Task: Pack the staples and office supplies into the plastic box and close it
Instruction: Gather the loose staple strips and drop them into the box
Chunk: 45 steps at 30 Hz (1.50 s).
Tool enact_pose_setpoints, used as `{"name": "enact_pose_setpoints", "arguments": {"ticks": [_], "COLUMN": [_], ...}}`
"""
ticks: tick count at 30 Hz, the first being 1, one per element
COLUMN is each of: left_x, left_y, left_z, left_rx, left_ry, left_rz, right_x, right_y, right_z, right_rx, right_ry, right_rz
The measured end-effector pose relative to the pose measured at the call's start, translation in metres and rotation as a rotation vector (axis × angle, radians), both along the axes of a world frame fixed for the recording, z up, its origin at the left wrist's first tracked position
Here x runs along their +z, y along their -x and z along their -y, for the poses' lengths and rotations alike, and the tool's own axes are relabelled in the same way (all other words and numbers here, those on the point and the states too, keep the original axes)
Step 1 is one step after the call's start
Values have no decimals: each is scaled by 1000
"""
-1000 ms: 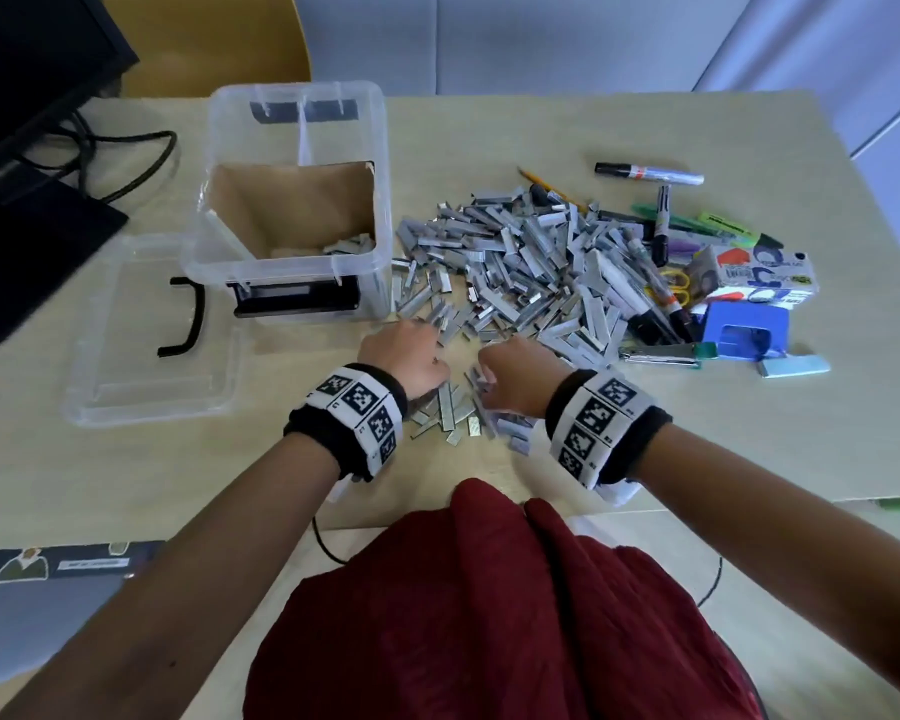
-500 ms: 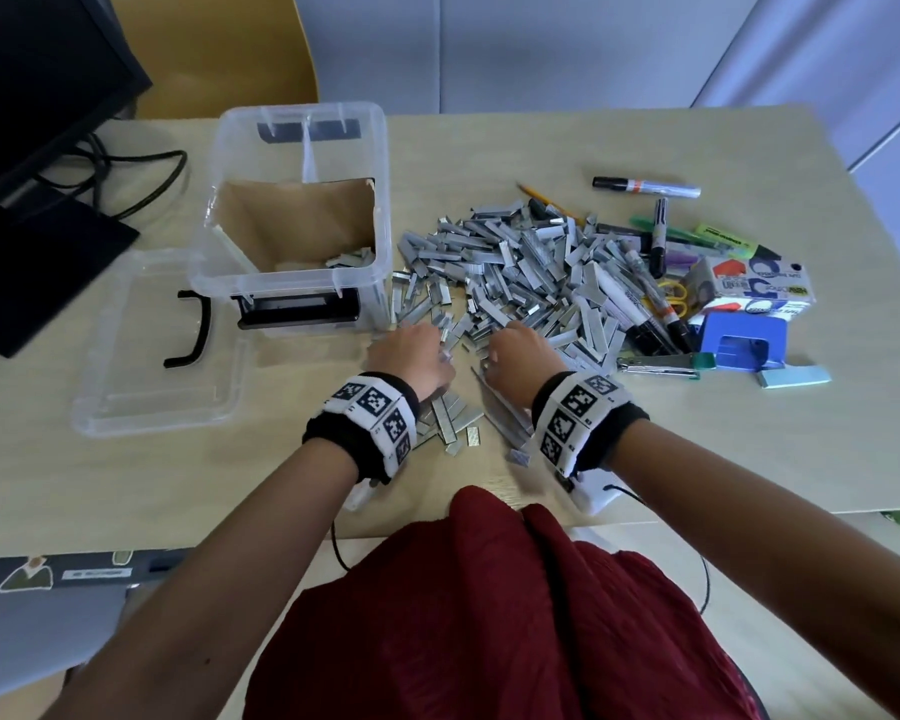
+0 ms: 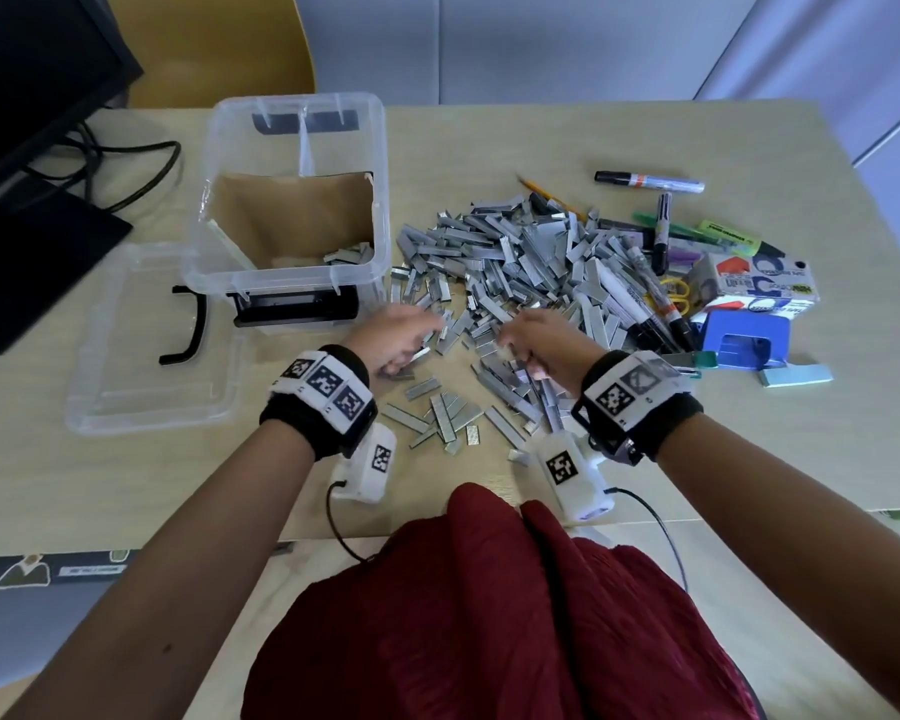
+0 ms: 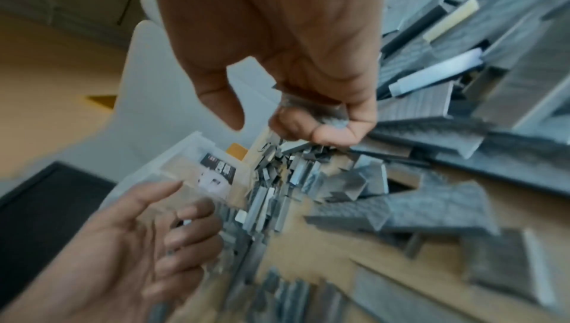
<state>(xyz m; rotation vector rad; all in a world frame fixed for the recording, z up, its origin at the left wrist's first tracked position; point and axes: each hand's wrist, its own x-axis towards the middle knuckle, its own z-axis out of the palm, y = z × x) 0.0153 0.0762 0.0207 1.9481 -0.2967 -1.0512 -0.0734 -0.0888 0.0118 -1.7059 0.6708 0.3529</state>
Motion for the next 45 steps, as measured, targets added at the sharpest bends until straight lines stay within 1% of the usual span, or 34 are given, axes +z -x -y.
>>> {"name": "enact_pose_setpoints", "arguments": {"ticks": [1,2,3,4,6,7,8,10,12,13,14,16,18,20,21,23,25,26,27,28,29,31,32,33,34,35,37,39,41,45], "left_x": [0,-1,-3,-5,-10,-11,-11,-12,-13,-16,-18,-22,-21,-18,-16,-13,-12,-11,-12,-14,-13,-14,-12,-11,-9,-8,-6,-5,-5,-7], "left_y": [1,3,4,5,7,8,9,12,15,15,15,14,12,8,7,2,-1,-2,-4,-5,-5,-5,-5,-3,-2,0,3,3,5,14], "left_z": [1,2,2,2,2,1,1,2,3,4,5,5,4,2,1,-2,-5,-6,-7,-8,-9,-12,-14,-15,-15,-15,-12,-13,-15,-14], "left_rx": [-166,-307,-428,-532,-661,-702,-742,-822,-866,-861,-843,-777,-674,-542,-467,-320,-191,-135,-92,-64,-50,-17,2,16,10,-10,-97,-241,-420,-676], "left_ry": [-135,-233,-304,-351,-389,-395,-402,-410,-402,-401,-395,-370,-281,-145,-74,53,174,252,333,403,454,503,491,446,361,237,-26,-221,-376,-556], "left_rz": [151,279,365,406,384,354,338,366,443,478,498,474,406,325,264,93,-116,-211,-281,-325,-346,-356,-346,-302,-207,-70,227,407,501,603], "right_x": [-2,-4,-7,-7,-11,-13,-14,-19,-20,-17,-14,-4,2,5,7,9,8,7,6,3,2,-3,-6,-10,-14,-18,-23,-24,-24,-25], "right_y": [3,5,9,12,15,15,14,10,4,2,-1,-4,-4,-1,1,4,4,3,2,1,1,2,3,4,5,5,6,5,3,-2], "right_z": [-4,-8,-12,-18,-26,-28,-29,-26,-22,-20,-17,-11,-3,3,4,6,7,7,7,6,5,-1,-5,-9,-13,-16,-21,-23,-25,-22], "right_rx": [138,263,375,473,607,619,611,583,487,399,289,43,-157,-270,-304,-351,-413,-427,-410,-356,-263,-20,98,215,325,405,452,451,444,336], "right_ry": [184,341,472,587,780,833,861,843,713,598,451,104,-264,-603,-709,-830,-838,-789,-701,-562,-377,95,318,500,645,749,867,893,870,775], "right_rz": [-15,-10,-1,12,53,70,93,112,86,59,44,45,82,138,160,178,145,110,82,63,52,24,17,-2,-40,-79,-102,-83,-68,-43]}}
